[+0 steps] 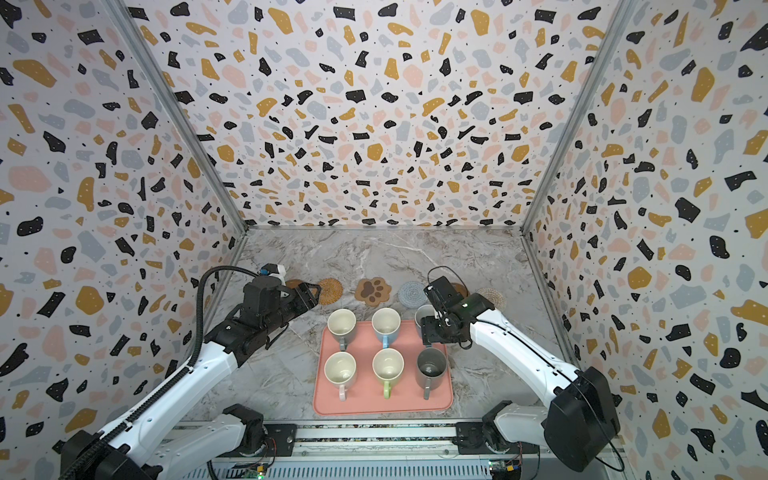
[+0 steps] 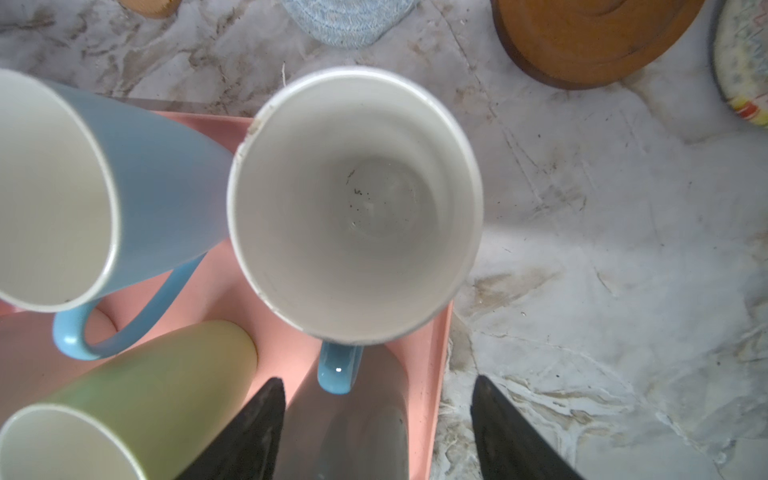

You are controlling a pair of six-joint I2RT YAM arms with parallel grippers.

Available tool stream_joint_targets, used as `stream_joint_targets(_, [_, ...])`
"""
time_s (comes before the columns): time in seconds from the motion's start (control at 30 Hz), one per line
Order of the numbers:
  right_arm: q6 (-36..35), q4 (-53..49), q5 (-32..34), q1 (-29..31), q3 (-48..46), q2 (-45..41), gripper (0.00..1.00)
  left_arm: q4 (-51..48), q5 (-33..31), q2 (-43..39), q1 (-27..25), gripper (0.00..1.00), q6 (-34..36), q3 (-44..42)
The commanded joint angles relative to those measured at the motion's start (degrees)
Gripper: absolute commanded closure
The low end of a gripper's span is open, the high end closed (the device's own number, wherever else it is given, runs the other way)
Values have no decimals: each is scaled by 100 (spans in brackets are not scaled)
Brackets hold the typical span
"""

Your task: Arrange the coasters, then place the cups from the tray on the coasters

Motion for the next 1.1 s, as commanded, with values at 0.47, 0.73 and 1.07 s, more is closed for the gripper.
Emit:
stream_joint_targets(0.47, [-7,417,295,111,-236,426,32,134,-112,-234,24,27,-115,-152])
stream_joint_targets(0.73, [-54,368,629,105,-338,524,33,115,-135,-316,32,27,-147,-212])
stream_joint_targets(1.07, [-160,320,798,-18,-291,535,36,116,-148,-341,27,26,-154,-222])
